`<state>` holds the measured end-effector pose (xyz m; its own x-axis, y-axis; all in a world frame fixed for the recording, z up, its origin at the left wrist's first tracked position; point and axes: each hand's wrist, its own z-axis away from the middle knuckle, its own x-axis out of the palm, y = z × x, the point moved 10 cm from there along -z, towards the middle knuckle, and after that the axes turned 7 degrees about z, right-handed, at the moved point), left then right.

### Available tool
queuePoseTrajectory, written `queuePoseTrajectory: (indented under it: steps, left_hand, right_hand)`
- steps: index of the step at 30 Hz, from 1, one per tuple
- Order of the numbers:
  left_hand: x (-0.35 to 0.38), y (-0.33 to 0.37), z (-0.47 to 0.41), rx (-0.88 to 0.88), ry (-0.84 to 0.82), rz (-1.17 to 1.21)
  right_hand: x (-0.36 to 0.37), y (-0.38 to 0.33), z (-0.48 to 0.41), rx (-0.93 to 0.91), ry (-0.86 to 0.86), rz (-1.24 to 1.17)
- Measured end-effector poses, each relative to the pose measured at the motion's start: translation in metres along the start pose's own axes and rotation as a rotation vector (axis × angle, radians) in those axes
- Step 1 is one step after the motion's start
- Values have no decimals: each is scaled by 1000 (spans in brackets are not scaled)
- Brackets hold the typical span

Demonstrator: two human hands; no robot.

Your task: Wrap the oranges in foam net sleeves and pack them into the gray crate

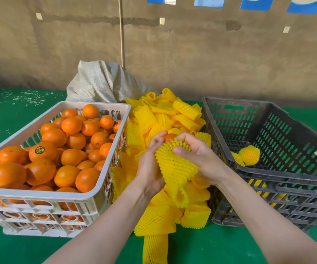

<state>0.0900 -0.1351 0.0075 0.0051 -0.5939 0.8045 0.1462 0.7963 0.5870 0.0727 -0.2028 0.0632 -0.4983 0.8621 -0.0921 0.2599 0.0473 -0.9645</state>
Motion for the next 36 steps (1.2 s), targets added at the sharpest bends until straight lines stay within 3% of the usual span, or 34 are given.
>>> queuePoseTrajectory:
  steps: [9,14,19,21,24,30,36]
  left_hand:
    - [-12,27,4,255,85,-396]
    - [-6,33,7,338,65,-429]
    - [4,40,13,416,-20,-484]
    - [2,39,11,389,-26,-478]
    - [4,24,6,203,-96,-361]
    - [1,12,1,37,-109,-415]
    - [-23,12,-4,23,188,-464]
  right_hand:
    - [7,-15,5,-186,96,407]
    - [5,-27,18,-290,302,507]
    - [-1,-49,43,-548,576,743]
    - [-19,-46,41,-461,642,686]
    - [-43,-25,27,-185,634,463]
    - [-41,-11,14,-69,537,318]
    - [-50,30,21,175,708,99]
